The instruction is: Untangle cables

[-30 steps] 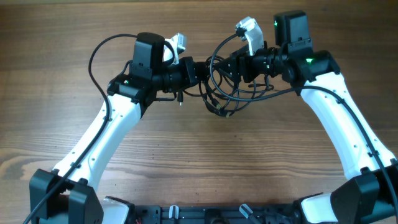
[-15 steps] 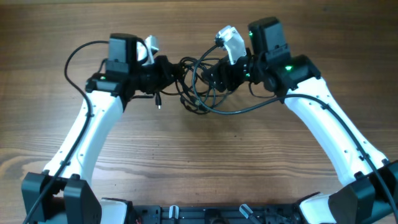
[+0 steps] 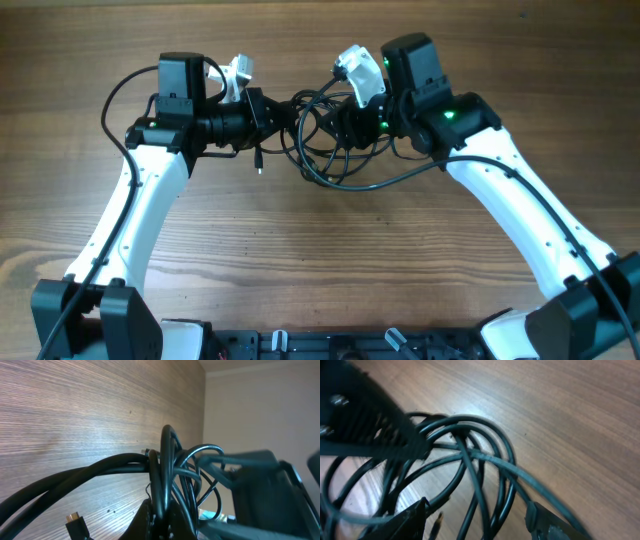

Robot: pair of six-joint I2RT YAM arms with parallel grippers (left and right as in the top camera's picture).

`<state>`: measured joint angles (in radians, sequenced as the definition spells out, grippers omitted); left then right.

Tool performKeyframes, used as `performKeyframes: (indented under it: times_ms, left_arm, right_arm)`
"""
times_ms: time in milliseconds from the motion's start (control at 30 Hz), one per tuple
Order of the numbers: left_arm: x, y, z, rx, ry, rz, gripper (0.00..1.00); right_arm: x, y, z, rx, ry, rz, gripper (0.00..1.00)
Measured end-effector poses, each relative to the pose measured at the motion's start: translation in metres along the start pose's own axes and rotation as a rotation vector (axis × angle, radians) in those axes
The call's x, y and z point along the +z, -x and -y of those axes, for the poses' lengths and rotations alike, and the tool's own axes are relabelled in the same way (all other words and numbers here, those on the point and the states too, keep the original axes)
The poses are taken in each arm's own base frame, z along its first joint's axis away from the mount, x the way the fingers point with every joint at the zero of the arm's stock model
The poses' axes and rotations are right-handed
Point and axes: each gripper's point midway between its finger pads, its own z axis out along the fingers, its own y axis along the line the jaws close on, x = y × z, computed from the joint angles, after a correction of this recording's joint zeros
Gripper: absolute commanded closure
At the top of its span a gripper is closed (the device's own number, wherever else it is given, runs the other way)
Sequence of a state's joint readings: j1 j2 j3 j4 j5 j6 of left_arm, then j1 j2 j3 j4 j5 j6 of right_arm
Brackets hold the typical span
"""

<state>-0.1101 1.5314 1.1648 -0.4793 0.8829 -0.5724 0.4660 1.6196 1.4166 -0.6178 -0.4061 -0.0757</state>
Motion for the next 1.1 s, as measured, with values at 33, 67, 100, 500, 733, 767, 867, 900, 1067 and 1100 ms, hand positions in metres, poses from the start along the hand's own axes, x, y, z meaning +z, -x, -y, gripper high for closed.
performKeyframes:
  times_ms: [33,67,100,500,733,767,867,900,1067,1100]
  left_arm:
    - [0.000,-0.001,0.001,0.000,-0.006,-0.004,0.96]
    - [0.000,-0.001,0.001,0.001,-0.008,-0.006,0.96]
    - [0.000,-0.001,0.002,0.000,-0.012,-0.008,0.96]
    - [-0.002,-0.006,0.022,0.042,-0.117,-0.052,0.96]
    - [-0.006,-0.002,0.015,0.028,-0.098,-0.033,0.96]
    - [-0.006,-0.001,0.010,0.014,-0.077,-0.025,0.96]
    - [-0.007,0.001,-0.012,-0.040,0.035,0.006,0.96]
    - [-0.007,0.000,-0.018,-0.054,0.062,0.009,0.96]
    - [-0.009,0.001,-0.026,-0.077,0.120,0.025,0.96]
    - [-0.009,0.001,-0.026,-0.079,0.125,0.025,0.96]
  right_arm:
    - [0.003,0.001,0.002,-0.001,-0.005,0.003,0.36]
    - [0.005,0.001,0.004,-0.001,-0.008,0.002,0.37]
    - [0.008,0.000,0.006,-0.001,-0.016,0.000,0.39]
    - [0.046,-0.017,0.033,0.024,-0.080,-0.061,0.88]
    - [0.048,-0.015,0.030,0.116,-0.070,-0.053,0.96]
    - [0.047,-0.016,0.031,0.136,-0.073,-0.052,0.96]
    - [0.040,-0.023,0.031,0.268,-0.095,-0.080,0.96]
    - [0.035,-0.025,0.031,0.314,-0.100,-0.085,0.96]
    - [0.013,-0.023,0.035,0.506,-0.082,-0.070,0.96]
    - [0.010,-0.024,0.037,0.545,-0.067,-0.074,0.96]
